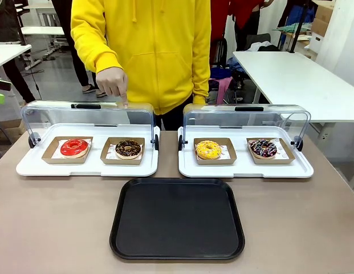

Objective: Move the second donut from the left to the tray.
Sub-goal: Pick up the Paper togo box containing the Donut indicated by the person and place it on the Handle tray.

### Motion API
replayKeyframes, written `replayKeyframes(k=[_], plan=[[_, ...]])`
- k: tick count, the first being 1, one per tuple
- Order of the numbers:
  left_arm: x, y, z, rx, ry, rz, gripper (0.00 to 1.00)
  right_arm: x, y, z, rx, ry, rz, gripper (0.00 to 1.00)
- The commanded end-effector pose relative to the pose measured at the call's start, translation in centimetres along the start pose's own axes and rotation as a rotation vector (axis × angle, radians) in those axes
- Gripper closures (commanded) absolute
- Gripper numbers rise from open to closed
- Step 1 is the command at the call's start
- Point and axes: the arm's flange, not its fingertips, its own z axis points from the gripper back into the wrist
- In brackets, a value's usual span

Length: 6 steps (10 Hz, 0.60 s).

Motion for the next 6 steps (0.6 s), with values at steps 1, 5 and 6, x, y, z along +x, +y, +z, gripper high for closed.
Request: replayKeyframes(k=[1,5,6], plan=[[0.1,0.0,0.0,-0.007,-0.019,-0.006,0.0,0.3,-0.4,-0.1,-0.003,-0.03,0.026,0.0],[0.0,0.0,0.0,0.0,0.0,0.0,0.0,0.3,-0.4,-0.1,-0.003,-0.03,0.026,0.0],[1.6,0.8,0.1,-0.016,0.059,-0.024,0.0,0.3,-0.4,-0.1,-0.003,-0.03,0.026,0.0]])
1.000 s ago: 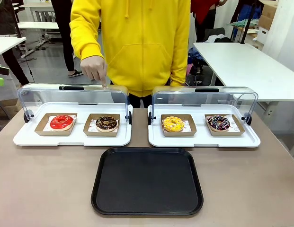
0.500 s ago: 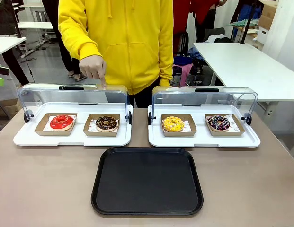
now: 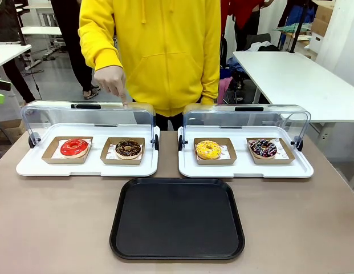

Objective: Move the second donut from the left to the tray.
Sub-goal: Pick up the Paper togo box containing the Donut indicated by the person and place it on the Handle tray.

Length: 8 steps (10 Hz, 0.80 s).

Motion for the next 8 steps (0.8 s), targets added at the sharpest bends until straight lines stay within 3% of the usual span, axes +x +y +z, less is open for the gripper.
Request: replayKeyframes(k=[1,2,5,8], plan=[[3.2,1.0,-0.4,-0.038,0.105,-0.026,0.0,0.3,-0.4,-0.1,-0.003,-0.03,0.026,0.0],[5.1,1.0,-1.3,-0.047,0.173,-0.056,0.0,0.3,-0.4,-0.1,-0.003,-0.03,0.026,0.0],[10.5,-2.2,-9.7,-0.07,0.455,-0.167,0.0,0.3,-0.4,-0.1,-0.003,-0.03,0.026,0.0],[11.1,-4.9,-17.8,-0.034,0.708,-0.266,0.0,0.3,-0.4,-0.1,-0.003,-0.03,0.026,0.0]])
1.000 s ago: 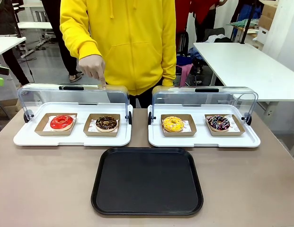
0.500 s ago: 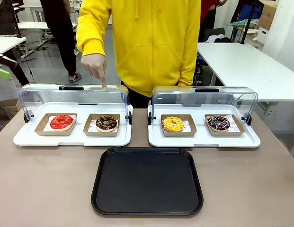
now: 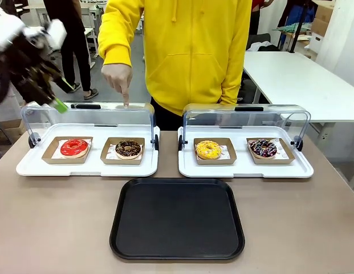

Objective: Move the second donut from the left to the tray.
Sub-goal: Pick up the Paper togo box containing the Donut indicated by the person and place it on the Handle tray.

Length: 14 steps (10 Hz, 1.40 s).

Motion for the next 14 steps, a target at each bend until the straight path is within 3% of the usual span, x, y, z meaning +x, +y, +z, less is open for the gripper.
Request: replayKeyframes(k=[1,3,5,6,7,12,14], plan=[[0.7,-0.7,-3.9,0.004,0.138,-0.001,0.0,0.2,-0.4,0.0,-0.004,-0.034,0.025,0.0],[2.0,-1.7,-8.1,0.009,0.215,-0.024,0.0,0.2,-0.4,0.0,-0.004,-0.034,0.025,0.0],[3.3,-1.8,-11.0,0.02,0.222,-0.057,0.0,0.2,-0.4,0.0,-0.004,-0.034,0.025,0.0],[3.2,-1.9,-10.1,0.019,0.173,-0.055,0.0,0.2,-0.4,0.0,-0.004,-0.034,0.025,0.0],[2.7,-2.1,-10.7,-0.009,0.212,-0.059,0.0,0.2,-0.4,0.0,-0.004,-0.034,0.025,0.0],[2.9,-1.9,-11.0,-0.005,0.205,-0.058,0.0,0.2,-0.4,0.0,-0.004,-0.034,0.025,0.0],[4.0,-0.8,-13.6,-0.055,0.285,-0.1,0.0,0.2,-0.4,0.0,-0.004,-0.034,0.025,0.0]])
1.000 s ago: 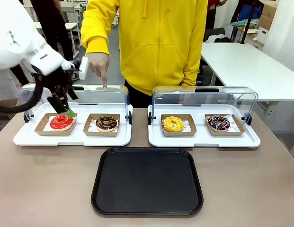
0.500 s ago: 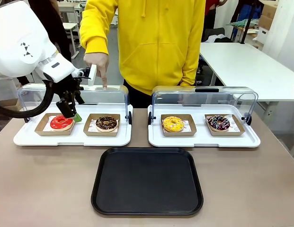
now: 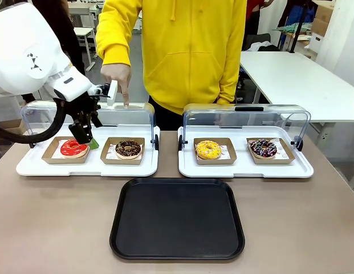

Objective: Move the second donut from the left to the tray.
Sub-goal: Pick up the Paper togo box containing the Donut indicated by the person and place it on the Handle tray.

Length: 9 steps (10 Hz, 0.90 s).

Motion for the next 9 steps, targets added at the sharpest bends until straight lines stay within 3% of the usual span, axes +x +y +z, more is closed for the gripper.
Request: replayKeyframes(k=[1,9], plan=[[1.2,1.5,-1.8,-0.036,0.069,-0.011,0.0,0.3,-0.4,-0.1,-0.002,-0.035,0.027,0.0],[-0.2,3.3,-8.9,-0.002,0.13,-0.017,0.0,0.3,-0.4,-0.1,-0.002,-0.035,0.027,0.0]])
